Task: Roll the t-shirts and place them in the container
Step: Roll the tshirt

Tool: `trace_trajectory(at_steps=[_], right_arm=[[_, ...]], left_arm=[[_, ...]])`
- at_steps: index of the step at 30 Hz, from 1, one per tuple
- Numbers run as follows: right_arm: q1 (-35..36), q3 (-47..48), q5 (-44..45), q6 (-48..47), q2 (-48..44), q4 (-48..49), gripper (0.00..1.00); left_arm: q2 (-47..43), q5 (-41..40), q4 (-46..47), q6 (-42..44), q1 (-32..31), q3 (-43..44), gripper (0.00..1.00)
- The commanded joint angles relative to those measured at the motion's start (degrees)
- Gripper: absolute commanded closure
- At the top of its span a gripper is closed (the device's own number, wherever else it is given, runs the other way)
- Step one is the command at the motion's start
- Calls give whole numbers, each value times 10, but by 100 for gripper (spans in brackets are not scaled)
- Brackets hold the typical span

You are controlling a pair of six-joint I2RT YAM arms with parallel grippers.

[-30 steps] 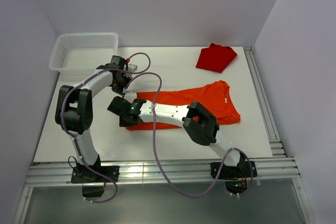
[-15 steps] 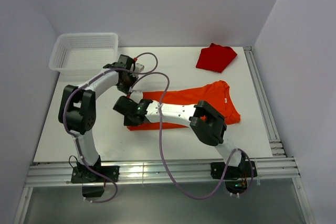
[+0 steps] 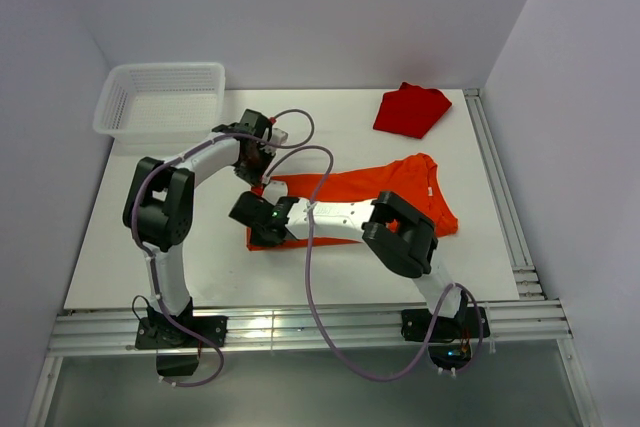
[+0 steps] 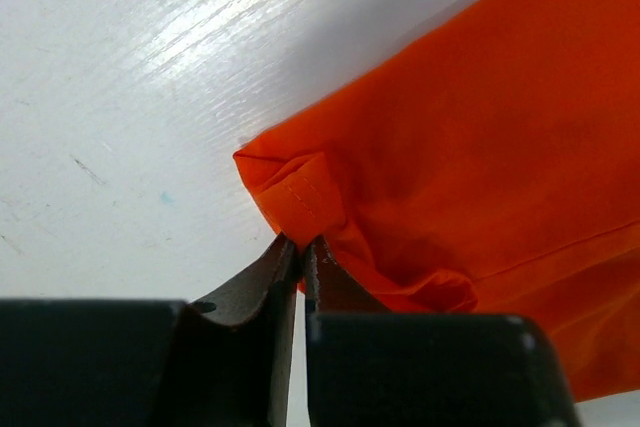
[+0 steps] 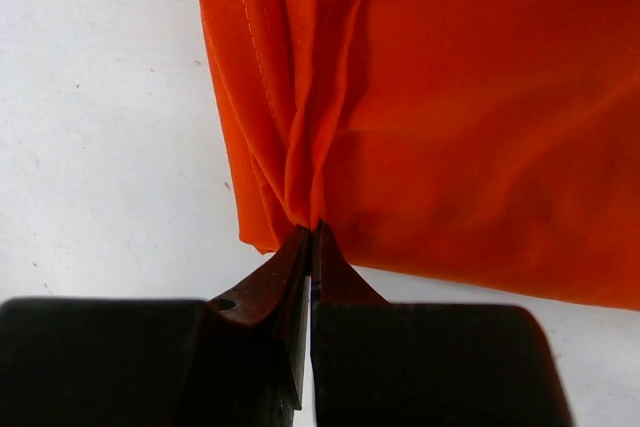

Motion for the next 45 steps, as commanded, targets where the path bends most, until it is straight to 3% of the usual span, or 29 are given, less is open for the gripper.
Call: trace_trajectory(at_steps=[1,6,15,23,27,39,43,45], right_arm=[[-4,-15,22,20,-52,14,98],[-5,-26,26,25,-60,18,95],[-10,-43,26,39,-62,27,90],[-15,-67,32,54,-74,32,81],[-17,-77,35,57,-82,36,75],[-24,-93,33,61,-87,42,74],[-27,-104,41,61,-100,44,71],[-27,-107,49,59,-111,42,68]], left_arm=[[1,-3,4,-11,-9,28,87],[-6,-3,2,-8,-10,34,71],[-19,29,-19,10,-11,57,56],[-18,54,-33,13,-9,76,55],[-32,81,-39,15,-1,84,50],[-65,135,-64,21,51,108,50],[-82,150,-68,25,77,98,55],[-90,155,-60,28,88,74,62]])
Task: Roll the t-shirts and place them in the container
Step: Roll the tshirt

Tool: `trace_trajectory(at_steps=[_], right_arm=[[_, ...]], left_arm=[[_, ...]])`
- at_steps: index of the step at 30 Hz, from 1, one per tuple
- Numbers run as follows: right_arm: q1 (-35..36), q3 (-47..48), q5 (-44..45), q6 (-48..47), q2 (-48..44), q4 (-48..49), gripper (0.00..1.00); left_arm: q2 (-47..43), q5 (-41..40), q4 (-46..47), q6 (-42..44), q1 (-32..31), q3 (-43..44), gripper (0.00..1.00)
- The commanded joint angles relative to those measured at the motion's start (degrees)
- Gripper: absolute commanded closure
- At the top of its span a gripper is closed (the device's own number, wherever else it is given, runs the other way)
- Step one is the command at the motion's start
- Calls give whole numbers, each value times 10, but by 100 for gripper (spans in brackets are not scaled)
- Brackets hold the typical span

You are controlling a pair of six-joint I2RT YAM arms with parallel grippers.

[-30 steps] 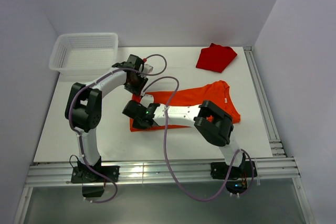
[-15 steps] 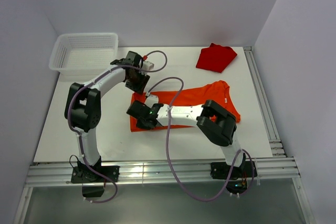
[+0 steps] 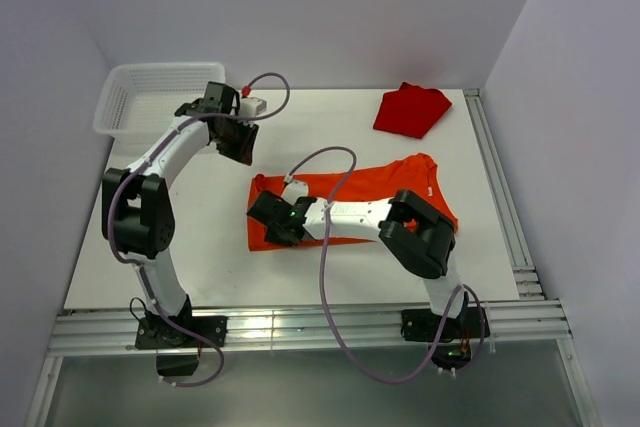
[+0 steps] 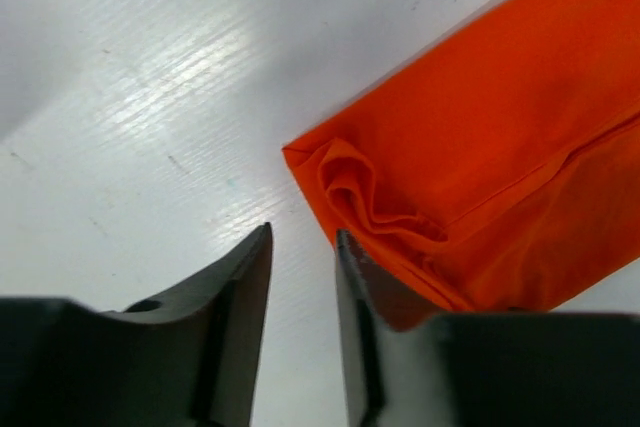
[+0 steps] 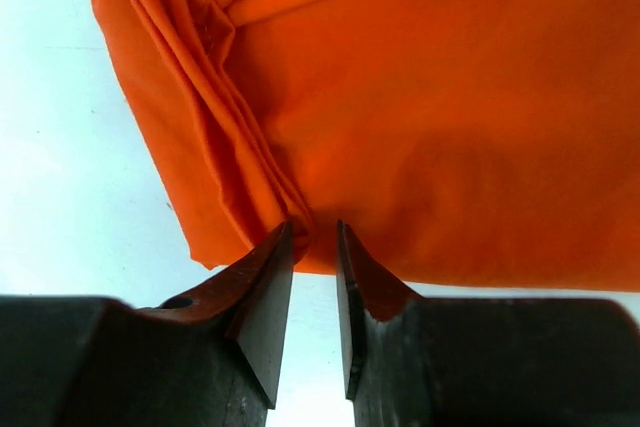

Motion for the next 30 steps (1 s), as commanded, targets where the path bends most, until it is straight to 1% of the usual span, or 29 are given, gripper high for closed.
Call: trace_trajectory(at_steps=[1,2,5,6,9,14,19,30], right_arm=[[-8,-8,31,5,-51,7,67],[-8,-10,33,1,-57,7,67],[-13,-9,36,-3,-65,8,66],[-13,-8,39,-4,-66,7,66],[-15,1,42,-14,-69,9,66],[-15,34,38,-30,-50,5,66],[-15,66,36,-39,-28,-3,66],[-17,65,21,-49,-22,11,66]], left_arm=[[-47,28,7,13,21,-18,65],[-51,28,10,17,25,-38,71],[-62,27,24,23,31,-71,77],[-62,27,26,25,31,-77,81],[-54,34,34,24,31,-95,85],[-22,60,46,16,30,-97,86],[10,69,54,8,18,-93,84],[45,71,63,-14,-25,-67,83]])
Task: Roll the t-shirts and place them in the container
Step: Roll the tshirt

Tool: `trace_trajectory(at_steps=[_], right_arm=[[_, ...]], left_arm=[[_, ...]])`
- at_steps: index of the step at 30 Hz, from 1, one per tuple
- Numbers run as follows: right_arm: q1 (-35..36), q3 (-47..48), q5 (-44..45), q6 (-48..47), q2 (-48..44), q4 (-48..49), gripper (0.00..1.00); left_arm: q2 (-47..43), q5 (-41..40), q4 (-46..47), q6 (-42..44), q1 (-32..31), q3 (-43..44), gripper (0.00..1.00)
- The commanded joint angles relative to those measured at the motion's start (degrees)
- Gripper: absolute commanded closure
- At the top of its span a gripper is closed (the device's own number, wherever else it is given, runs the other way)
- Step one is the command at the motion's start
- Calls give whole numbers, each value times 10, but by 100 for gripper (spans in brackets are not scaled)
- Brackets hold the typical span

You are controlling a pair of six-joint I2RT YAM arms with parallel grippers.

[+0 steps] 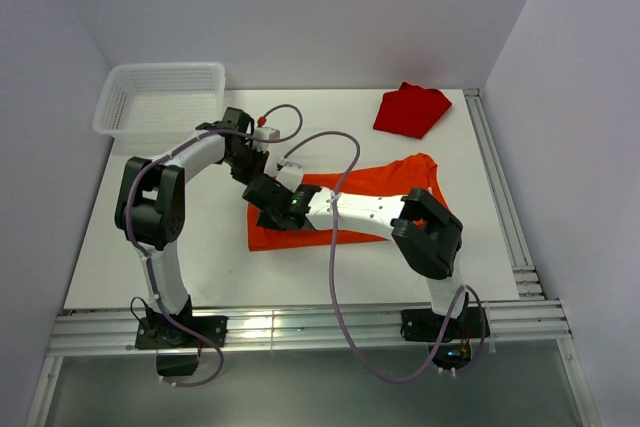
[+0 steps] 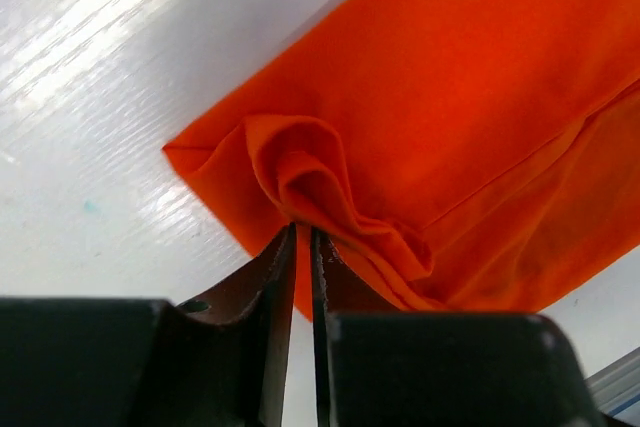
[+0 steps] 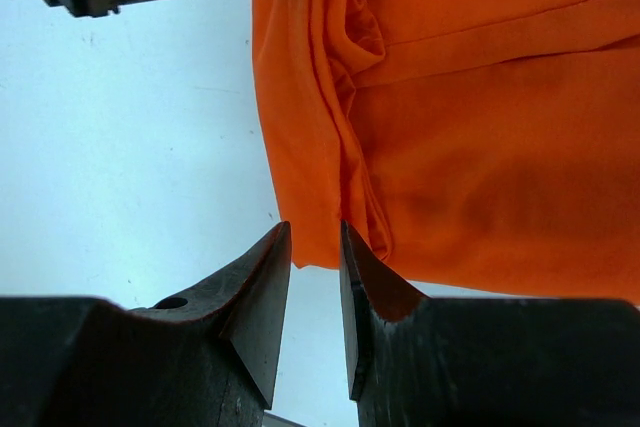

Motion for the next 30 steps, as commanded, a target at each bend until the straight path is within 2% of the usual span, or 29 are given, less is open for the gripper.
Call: trace_trajectory(at_steps=[1,7,12,16,19,20,21,25,30], right_arm=[[-5,17,4,-7,12,12,66],[-4,14,-11,0,37,11,65],[-3,7,-22,4,57,15,58],[1,-11,-29,11,60,28,60],[7,-28,-26,25,46,29,76],[8,-33,-24,28,43,29,88],[9,-37,-23,32,39,30,92],[17,-51,-23,43,32,30,100],[27,-54,-21,49,39,26,98]], left_arm=[[3,14,19,-13,-14,30,83],[19,0,21,-19,-22,44,81],[35,-10,25,-23,-21,44,82],[43,-17,29,-23,-22,40,82],[51,-29,32,-24,-22,41,82],[53,-31,34,-26,-22,42,82],[58,-39,35,-27,-22,42,82],[66,-54,46,-30,-22,39,82],[65,-60,49,-30,-22,38,82]])
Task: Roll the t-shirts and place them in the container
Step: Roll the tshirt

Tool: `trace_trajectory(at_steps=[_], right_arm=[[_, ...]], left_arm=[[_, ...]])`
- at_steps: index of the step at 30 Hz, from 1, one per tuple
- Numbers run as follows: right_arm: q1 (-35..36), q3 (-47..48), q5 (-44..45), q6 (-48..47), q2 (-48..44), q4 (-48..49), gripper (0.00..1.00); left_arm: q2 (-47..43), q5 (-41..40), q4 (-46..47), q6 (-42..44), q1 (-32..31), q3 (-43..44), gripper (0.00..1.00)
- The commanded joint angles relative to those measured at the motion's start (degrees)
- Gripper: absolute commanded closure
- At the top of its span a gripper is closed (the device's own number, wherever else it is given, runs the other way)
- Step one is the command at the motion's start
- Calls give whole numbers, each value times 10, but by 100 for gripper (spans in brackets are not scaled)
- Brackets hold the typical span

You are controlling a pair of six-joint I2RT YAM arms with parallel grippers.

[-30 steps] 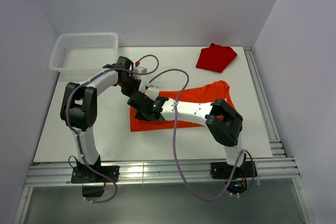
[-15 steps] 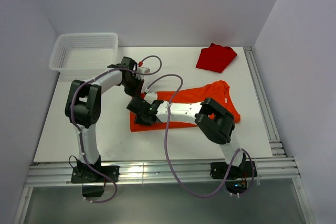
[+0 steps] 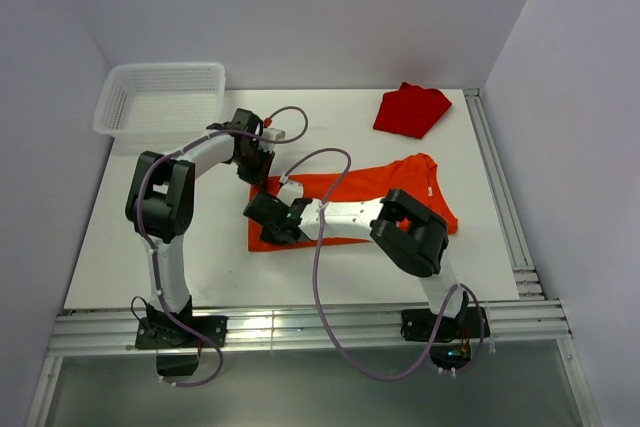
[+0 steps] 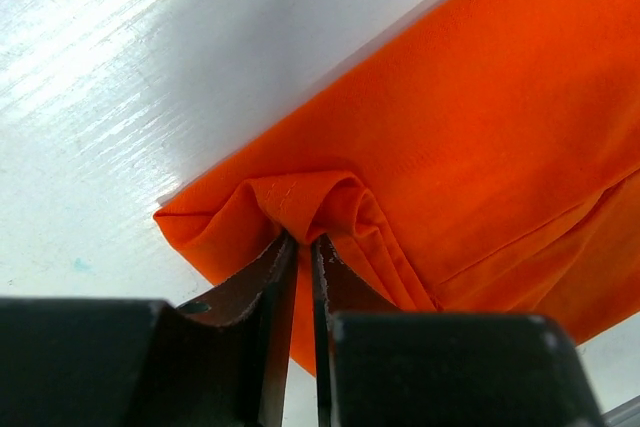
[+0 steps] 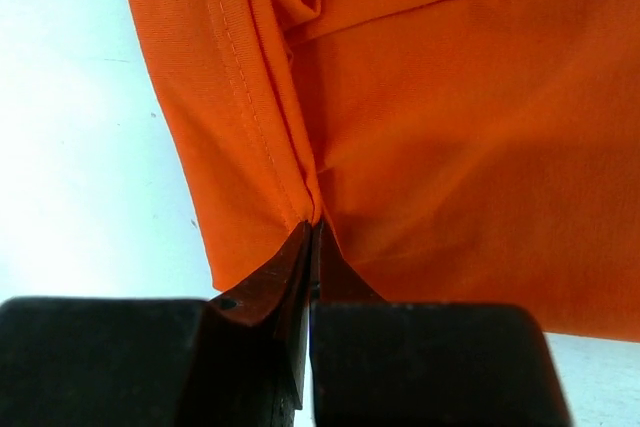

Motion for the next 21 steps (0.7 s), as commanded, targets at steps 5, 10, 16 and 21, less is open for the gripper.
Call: trace_trajectory(at_steps=[5,10,16,21], right_arm=[[14,-5,20,11,-20,-36,92],[16,7,41,9,-37,-60,76],[20,17,63,11,-54,-86,58],[28,61,90,2,-52,-128,58]], left_arm=[[-1,-33,22,3,-1,16,77],[-20,-21,-6,12,4,49,67],[-54,-20,-15,14,18,58,53],[-82,-9,-10,7,44,39,50]])
